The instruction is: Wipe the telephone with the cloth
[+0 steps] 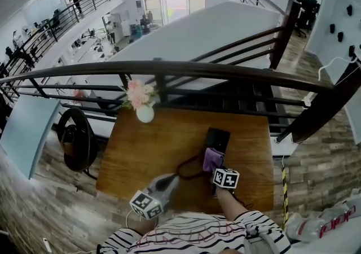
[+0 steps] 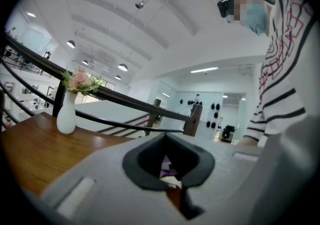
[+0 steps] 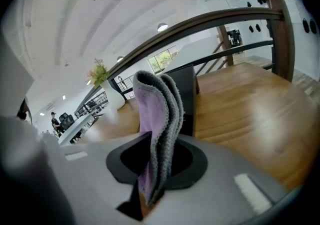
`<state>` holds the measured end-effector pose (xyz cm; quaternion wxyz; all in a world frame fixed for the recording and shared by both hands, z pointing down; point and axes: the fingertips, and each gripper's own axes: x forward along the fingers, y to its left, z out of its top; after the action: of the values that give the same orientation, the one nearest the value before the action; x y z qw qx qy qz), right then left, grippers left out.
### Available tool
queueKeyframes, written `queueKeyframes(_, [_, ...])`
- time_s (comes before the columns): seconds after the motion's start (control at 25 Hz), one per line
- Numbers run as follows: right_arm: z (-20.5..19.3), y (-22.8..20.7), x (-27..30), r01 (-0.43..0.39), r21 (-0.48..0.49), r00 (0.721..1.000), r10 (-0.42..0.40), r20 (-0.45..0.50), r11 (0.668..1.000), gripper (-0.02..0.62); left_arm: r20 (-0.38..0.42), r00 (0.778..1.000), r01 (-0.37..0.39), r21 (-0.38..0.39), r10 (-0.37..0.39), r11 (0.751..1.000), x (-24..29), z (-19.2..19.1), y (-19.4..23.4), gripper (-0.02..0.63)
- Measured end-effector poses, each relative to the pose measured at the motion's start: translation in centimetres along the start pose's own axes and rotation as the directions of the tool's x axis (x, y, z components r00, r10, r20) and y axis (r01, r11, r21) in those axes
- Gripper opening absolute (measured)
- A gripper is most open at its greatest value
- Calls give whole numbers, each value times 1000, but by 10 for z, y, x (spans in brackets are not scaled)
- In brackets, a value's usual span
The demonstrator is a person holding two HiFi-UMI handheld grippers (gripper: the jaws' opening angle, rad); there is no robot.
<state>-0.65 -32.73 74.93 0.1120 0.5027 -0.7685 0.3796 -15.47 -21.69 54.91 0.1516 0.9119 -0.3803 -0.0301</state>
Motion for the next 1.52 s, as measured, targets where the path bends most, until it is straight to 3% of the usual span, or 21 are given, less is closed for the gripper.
queueKeyframes(0.6, [0, -63, -46, 122, 79, 990, -127, 63, 989, 60, -37, 986, 163, -7, -163, 987, 48, -13, -27, -2])
queueKeyframes(0.88, [18, -44, -62, 64, 79, 989, -74, 126, 995, 60, -37, 984, 174, -7, -174, 985, 49, -14, -27, -2])
queueKeyframes(1.2, [53, -8, -99, -5, -38, 974, 13, 226, 999, 60, -27, 987, 158, 4, -158, 987, 47, -9, -22, -2])
queueKeyframes(1.52, [62, 35, -145, -61, -83, 952, 83, 296, 995, 60, -13, 988, 152, 12, -152, 988, 36, 1, -15, -2])
